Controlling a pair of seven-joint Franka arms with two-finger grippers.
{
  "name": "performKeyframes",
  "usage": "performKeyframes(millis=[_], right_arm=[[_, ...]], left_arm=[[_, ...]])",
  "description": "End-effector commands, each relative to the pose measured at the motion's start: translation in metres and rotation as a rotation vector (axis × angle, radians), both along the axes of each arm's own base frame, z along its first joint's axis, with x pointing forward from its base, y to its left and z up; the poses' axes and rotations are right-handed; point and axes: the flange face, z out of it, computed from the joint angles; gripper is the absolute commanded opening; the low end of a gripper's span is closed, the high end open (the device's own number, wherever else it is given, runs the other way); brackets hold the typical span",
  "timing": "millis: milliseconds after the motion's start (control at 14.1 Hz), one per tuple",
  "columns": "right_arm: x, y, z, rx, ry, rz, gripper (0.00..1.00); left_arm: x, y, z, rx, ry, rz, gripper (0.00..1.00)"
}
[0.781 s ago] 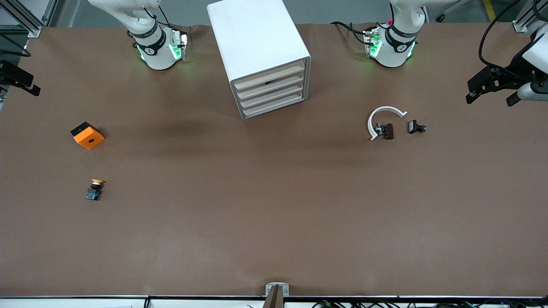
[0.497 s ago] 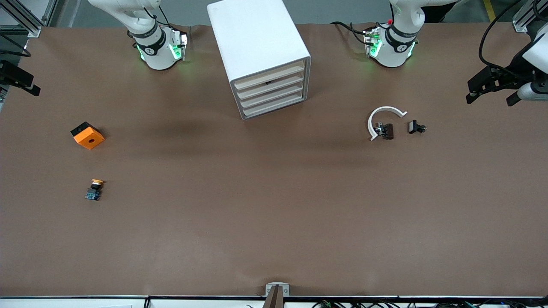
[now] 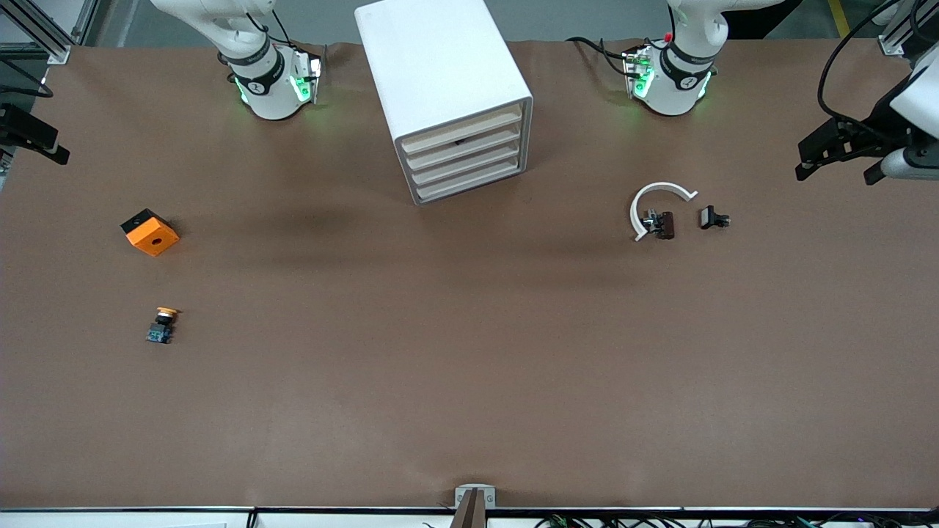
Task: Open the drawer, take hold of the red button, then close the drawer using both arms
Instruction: 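Raise the left gripper and swing it toward the white cabinet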
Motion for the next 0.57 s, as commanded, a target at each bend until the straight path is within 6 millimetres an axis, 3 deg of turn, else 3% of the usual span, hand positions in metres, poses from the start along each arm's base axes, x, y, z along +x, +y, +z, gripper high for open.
performKeyframes(millis=[0, 497], right_arm=[[-0.006, 0.0, 0.002, 0.009, -0.014, 0.008, 1.0], [-0.006, 0.005, 0.003, 0.005, -0.017, 0.018, 1.0]], left_arm=[[0.018, 0.0, -0.031, 0.017, 0.071, 0.006, 1.0], [0.057, -0.009, -0.114, 0.003, 0.168, -0.009, 1.0]])
